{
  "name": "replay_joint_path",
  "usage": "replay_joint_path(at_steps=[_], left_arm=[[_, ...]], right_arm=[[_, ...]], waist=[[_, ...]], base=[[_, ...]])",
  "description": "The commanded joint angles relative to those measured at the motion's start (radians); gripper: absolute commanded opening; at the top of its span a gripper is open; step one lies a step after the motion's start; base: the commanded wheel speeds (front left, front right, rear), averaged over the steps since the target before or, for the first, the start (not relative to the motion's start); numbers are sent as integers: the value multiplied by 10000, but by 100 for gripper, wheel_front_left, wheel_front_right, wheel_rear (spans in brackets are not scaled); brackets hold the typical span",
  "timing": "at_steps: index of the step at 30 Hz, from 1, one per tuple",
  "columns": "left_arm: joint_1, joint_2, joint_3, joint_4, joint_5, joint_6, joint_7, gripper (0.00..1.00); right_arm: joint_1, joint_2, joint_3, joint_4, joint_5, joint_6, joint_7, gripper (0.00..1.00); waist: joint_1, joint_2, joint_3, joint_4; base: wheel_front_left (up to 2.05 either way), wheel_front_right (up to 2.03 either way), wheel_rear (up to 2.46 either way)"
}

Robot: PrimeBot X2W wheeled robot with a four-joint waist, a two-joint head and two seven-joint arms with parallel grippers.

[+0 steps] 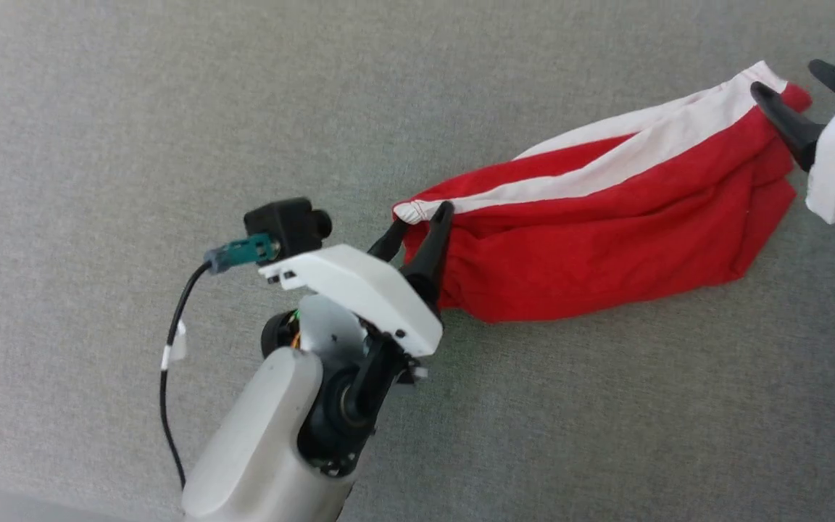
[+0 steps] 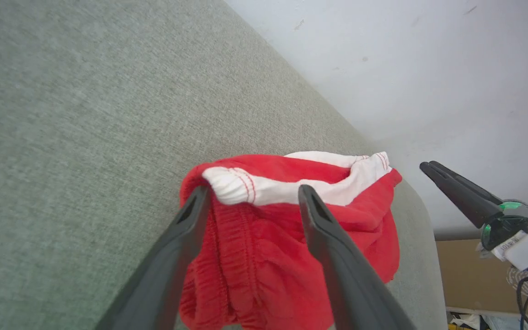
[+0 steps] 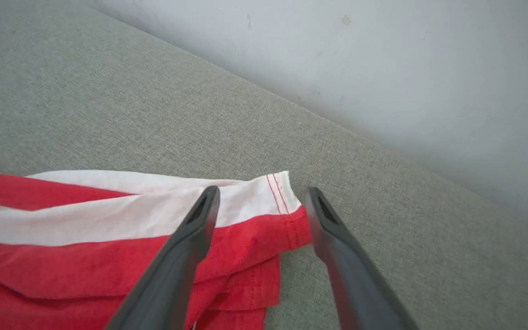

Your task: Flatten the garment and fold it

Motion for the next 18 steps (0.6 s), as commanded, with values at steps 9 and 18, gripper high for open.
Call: replay_joint_path(at_steps=[9, 18], left_arm=[[1521, 1018, 170, -1245, 866, 254, -1136, 100], [2953, 1790, -272, -1216, 3088, 870, -3408, 100]], right_arm=[[2092, 310, -1752, -1580, -377, -9, -863, 100], [5550, 1787, -3596, -3967, -2141, -9, -1899, 100]], waist=[[0, 0, -1405, -326], [0, 0, -1935, -423]], base=[[0, 0, 0], [0, 0, 0]])
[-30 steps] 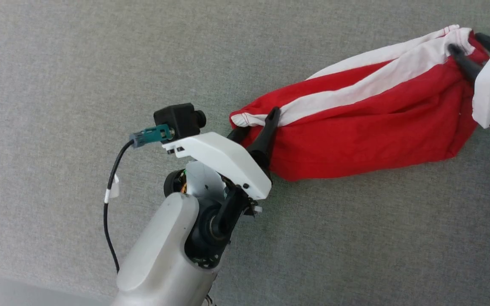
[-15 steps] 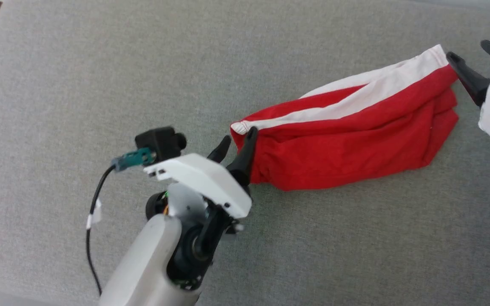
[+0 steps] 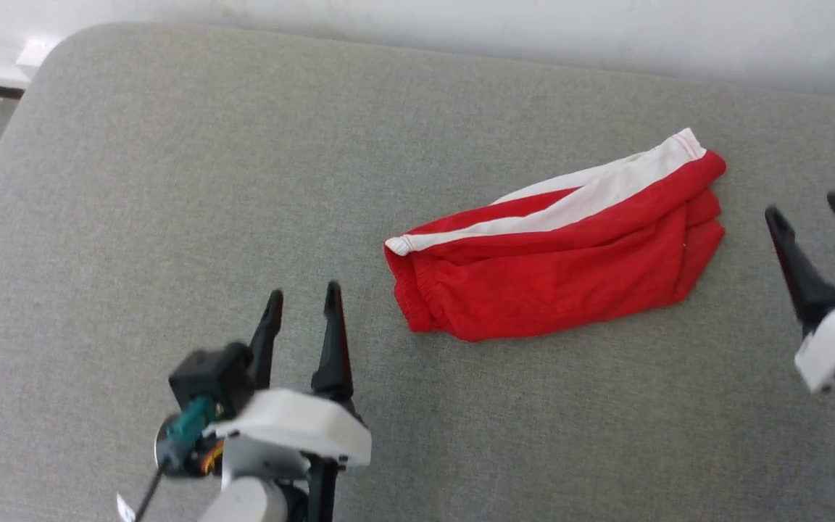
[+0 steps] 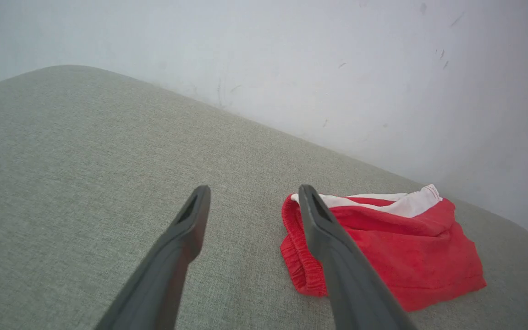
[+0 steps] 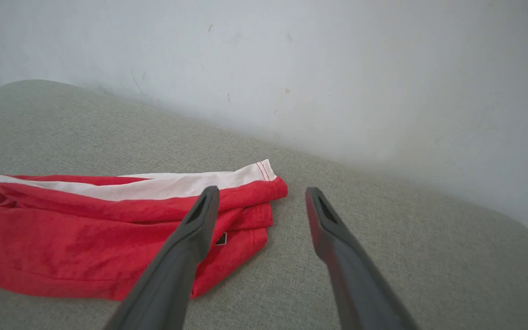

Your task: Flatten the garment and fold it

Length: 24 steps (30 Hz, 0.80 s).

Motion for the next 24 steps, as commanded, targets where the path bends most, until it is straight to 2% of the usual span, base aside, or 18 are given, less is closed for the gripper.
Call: replay_joint_path(at_steps=[1, 4, 8, 13, 18, 24], left_arm=[[304, -53, -19, 73, 132, 166, -281, 100], [680, -261, -86, 180, 260, 347, -715, 100], [547, -439, -270, 363, 190, 220, -643, 100], [-417, -427, -586, 817, 125, 0, 378, 100], [-1383, -668, -699, 1331, -510, -296, 1735, 100], [-2137, -668, -755, 1794, -928, -385, 2942, 100]], right_arm=[[409, 257, -173, -275, -296, -9, -180, 100], [1281, 997, -607, -853, -669, -9, -411, 100], [1889, 1496, -860, -1480, -1004, -9, -326, 100], [1928, 1596, -855, -1884, -1244, -9, -130, 100], [1705, 1585, -737, -2052, -1212, -9, -34, 100], [1515, 1502, -663, -2014, -1135, -9, -30, 100]], waist=[[3, 0, -129, -64], [3, 0, -171, -86], [3, 0, -151, -119], [3, 0, -4, -196], [3, 0, 302, -322], [3, 0, 686, -522]], base=[[0, 0, 0], [0, 0, 0], [0, 0, 0], [0, 0, 0], [0, 0, 0], [0, 0, 0]])
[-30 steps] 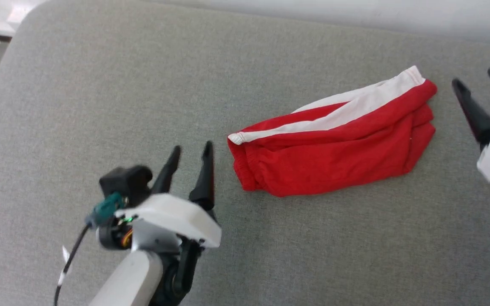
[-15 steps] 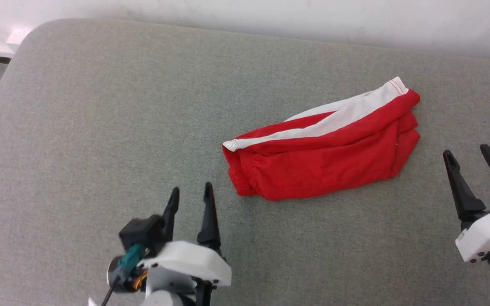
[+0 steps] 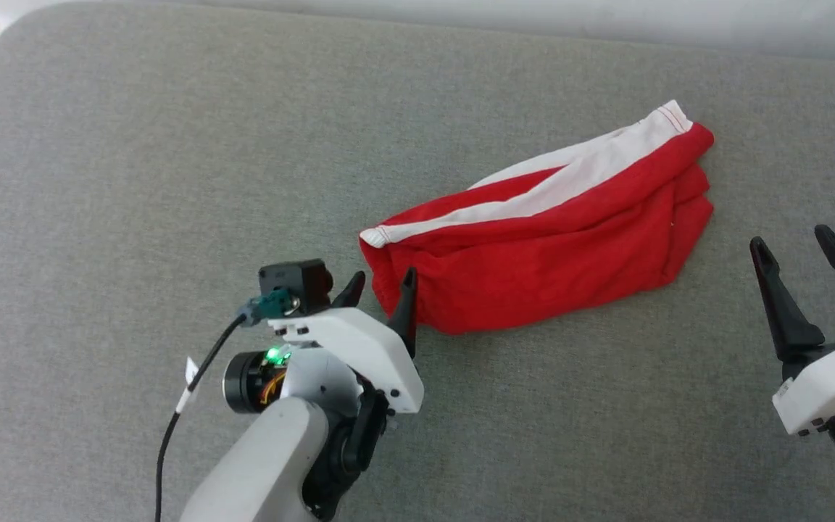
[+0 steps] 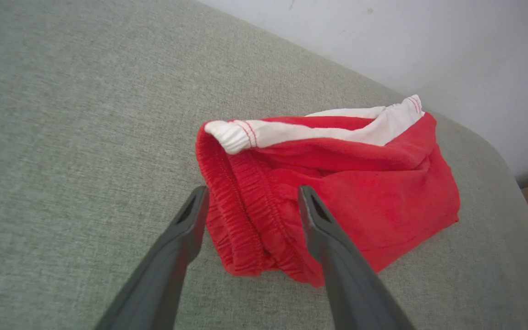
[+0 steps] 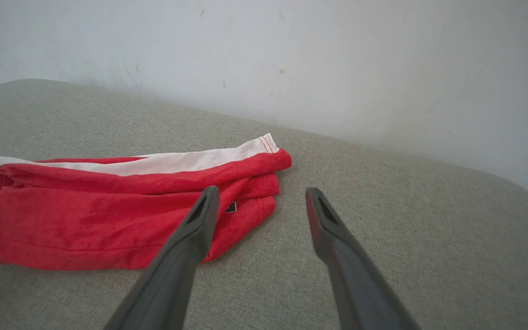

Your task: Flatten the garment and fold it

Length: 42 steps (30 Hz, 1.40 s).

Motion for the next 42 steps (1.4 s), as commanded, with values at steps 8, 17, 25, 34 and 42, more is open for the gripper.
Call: replay_joint_path(at_steps=[8, 17, 25, 34, 42], left_arm=[[-589, 274, -133, 422, -117, 22, 970, 100], [-698, 350, -362, 813, -407, 11, 1902, 100], [-724, 206, -450, 1160, -701, -272, 2080, 0], [-742, 143, -417, 1068, -759, -534, 1705, 0], [-933, -132, -575, 1018, -730, -653, 1539, 0]], right_arm=[[-348, -144, 124, 223, 153, -9, -122, 100], [-424, -211, 274, 416, 222, -9, -163, 100], [-677, -472, 560, 582, 286, -9, -87, 100], [-2157, -1134, 742, 773, 479, -9, 1029, 100], [-4421, -815, 711, 2586, 12, -9, 3142, 100]], waist=[[-1, 0, 509, -381], [-1, 0, 659, -525], [-1, 0, 783, -558], [-1, 0, 774, -261], [-1, 0, 1099, 76]], base=[[0, 0, 0], [0, 0, 0], [0, 0, 0], [0, 0, 0], [0, 0, 0]])
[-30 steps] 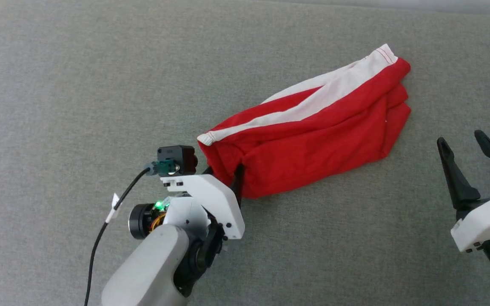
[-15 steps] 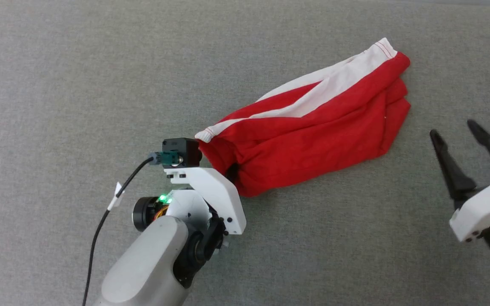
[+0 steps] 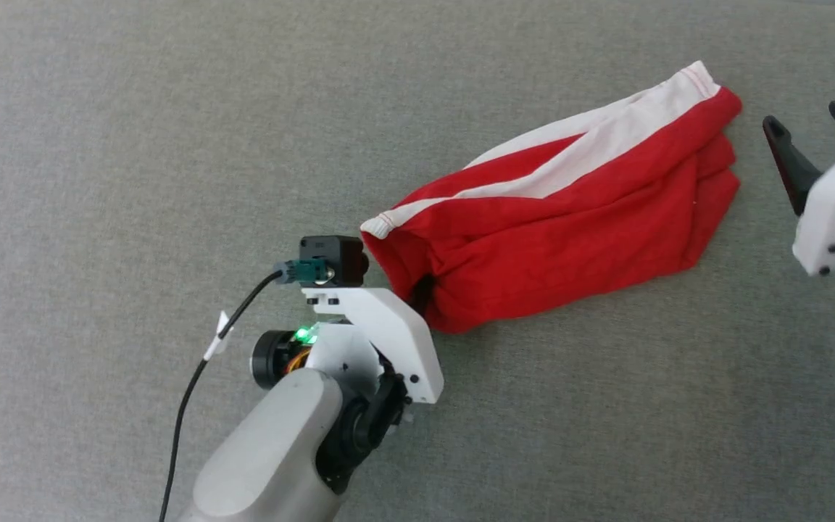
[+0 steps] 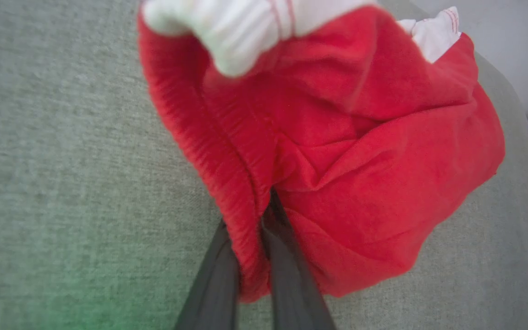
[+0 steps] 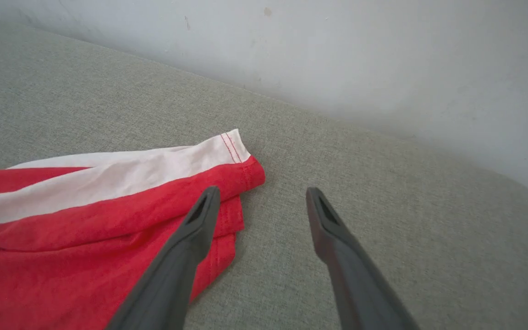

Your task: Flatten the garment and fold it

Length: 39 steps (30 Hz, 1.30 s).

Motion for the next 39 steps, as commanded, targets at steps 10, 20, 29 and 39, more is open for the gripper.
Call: replay_joint_path(at_steps=[10, 20, 29, 39], left_arm=[[-265, -412, -267, 436, -64, -214, -136, 0], [-485, -611, -384, 684, -82, -318, -245, 0], [-590, -628, -361, 810, -132, -317, -273, 0], [-536, -612, -95, 835, -307, -301, -538, 0]], right_arm=[[-1268, 688, -254, 2085, -904, -9, 471, 100], [-1431, 1190, -535, 3100, -1372, -9, 552, 100], [-1301, 1806, -1012, 3227, -1116, -9, 1863, 0], [-1376, 2287, -1728, 3045, -1220, -9, 994, 0]], waist=[[-1, 0, 533, 567], [-1, 0, 787, 801], [-1, 0, 790, 786], [-1, 0, 613, 740]], base=[[0, 0, 0], [0, 0, 0], [0, 0, 0], [0, 0, 0]])
